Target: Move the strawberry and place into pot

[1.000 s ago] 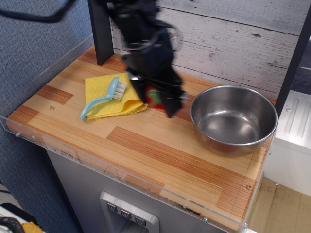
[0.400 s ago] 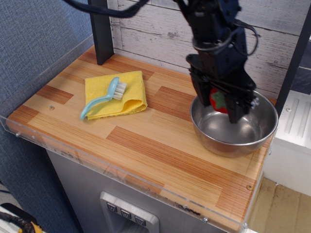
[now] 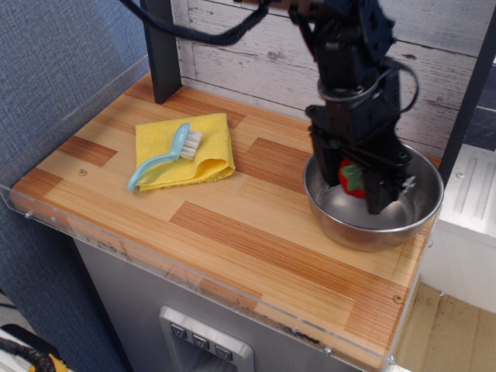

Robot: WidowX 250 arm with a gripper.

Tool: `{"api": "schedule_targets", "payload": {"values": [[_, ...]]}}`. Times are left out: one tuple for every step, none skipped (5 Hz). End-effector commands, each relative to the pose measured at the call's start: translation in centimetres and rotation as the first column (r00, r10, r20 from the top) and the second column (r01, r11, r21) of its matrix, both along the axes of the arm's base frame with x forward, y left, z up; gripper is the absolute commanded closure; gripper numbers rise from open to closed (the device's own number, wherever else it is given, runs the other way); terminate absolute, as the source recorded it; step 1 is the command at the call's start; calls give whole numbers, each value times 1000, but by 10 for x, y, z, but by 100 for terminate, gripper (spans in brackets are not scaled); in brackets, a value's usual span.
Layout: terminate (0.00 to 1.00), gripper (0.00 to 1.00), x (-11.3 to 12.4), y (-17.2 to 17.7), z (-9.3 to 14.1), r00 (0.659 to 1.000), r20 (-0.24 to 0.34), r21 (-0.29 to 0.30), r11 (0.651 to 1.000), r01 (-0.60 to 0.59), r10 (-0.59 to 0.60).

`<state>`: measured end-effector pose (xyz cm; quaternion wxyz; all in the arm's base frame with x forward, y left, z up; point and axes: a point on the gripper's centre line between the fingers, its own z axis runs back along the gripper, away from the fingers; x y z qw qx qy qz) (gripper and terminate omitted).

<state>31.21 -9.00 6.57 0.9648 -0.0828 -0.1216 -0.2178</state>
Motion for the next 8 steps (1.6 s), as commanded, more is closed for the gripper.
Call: {"api": "schedule_targets", "payload": {"values": [[0,0,18,23,-25,999,19,2,999,-47,47],[0,0,21,19,-19,999,33,-21,999,-42,43],[0,0,20,13,-10,998,58,-32,999,-15,17],[0,0,16,13,6,996,89,-36,999,-1,5],[0,0,11,12,41,988,154,23,1000,-15,11],[0,0,2,21,73,983,180,67,997,-40,27],[0,0,-10,47,90,979,170,135,982,-134,111],[0,0,-18,81,92,971,123,155,963,-222,204]]}}
